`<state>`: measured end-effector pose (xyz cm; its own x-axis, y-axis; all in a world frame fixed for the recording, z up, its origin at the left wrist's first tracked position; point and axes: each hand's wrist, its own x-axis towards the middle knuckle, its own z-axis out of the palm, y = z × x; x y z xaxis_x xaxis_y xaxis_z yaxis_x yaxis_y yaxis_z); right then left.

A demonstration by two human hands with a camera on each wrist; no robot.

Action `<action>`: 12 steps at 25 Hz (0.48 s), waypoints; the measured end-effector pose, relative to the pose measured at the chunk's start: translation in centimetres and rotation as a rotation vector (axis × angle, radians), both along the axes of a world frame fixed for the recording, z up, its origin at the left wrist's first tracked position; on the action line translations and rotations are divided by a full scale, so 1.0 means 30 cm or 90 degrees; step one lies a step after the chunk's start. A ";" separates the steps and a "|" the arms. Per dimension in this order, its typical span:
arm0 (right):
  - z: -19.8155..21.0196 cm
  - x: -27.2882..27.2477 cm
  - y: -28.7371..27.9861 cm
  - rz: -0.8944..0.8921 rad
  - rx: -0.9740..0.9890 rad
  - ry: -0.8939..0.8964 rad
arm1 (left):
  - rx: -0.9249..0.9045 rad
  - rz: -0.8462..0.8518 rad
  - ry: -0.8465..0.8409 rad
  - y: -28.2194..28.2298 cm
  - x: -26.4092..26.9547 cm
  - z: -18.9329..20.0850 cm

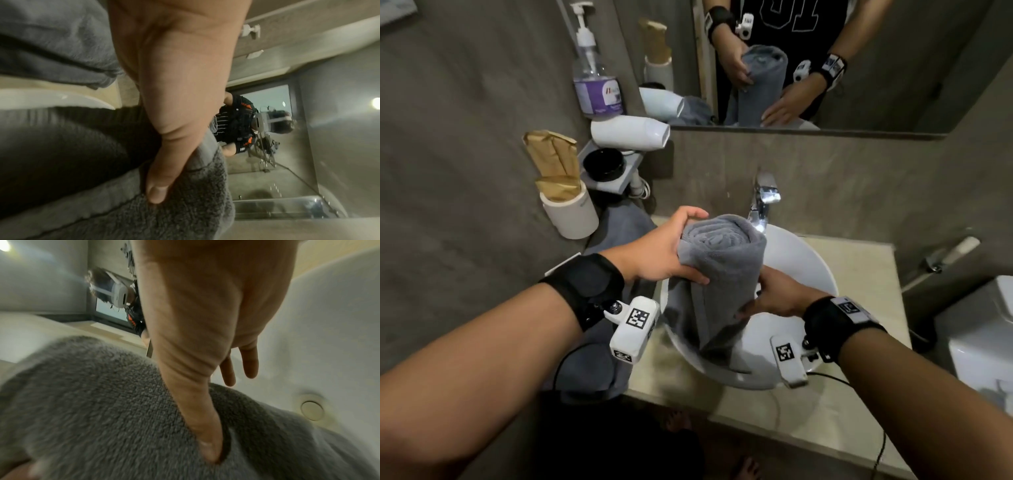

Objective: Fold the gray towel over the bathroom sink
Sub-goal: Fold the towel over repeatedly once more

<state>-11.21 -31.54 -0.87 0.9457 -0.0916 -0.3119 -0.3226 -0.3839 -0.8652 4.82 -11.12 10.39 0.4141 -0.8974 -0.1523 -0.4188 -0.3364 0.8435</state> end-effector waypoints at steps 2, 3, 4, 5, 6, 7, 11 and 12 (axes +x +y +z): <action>-0.014 0.050 0.009 0.021 0.027 0.005 | 0.032 -0.034 -0.004 0.003 0.048 -0.001; -0.023 0.062 0.015 0.025 0.040 0.007 | 0.047 -0.054 -0.007 0.005 0.069 -0.003; -0.032 0.073 0.023 0.029 0.056 0.006 | 0.058 -0.068 -0.011 0.010 0.092 -0.008; -0.041 0.076 0.032 0.025 0.074 0.003 | 0.063 -0.072 -0.012 0.013 0.114 -0.016; -0.048 0.083 0.042 0.014 0.091 0.000 | 0.062 -0.057 -0.006 0.018 0.137 -0.027; -0.055 0.089 0.055 -0.002 0.104 -0.006 | 0.058 -0.022 -0.005 0.025 0.157 -0.039; -0.063 0.106 0.105 -0.111 0.122 -0.071 | 0.024 0.253 -0.090 0.052 0.186 -0.107; -0.059 0.119 0.112 -0.132 0.134 -0.080 | 0.011 0.321 -0.110 0.068 0.181 -0.133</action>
<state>-7.65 -28.17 -2.63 0.9459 -0.2325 -0.2263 -0.2608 -0.1298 -0.9566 10.25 -9.08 6.40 0.8137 -0.5785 -0.0570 -0.3337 -0.5451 0.7691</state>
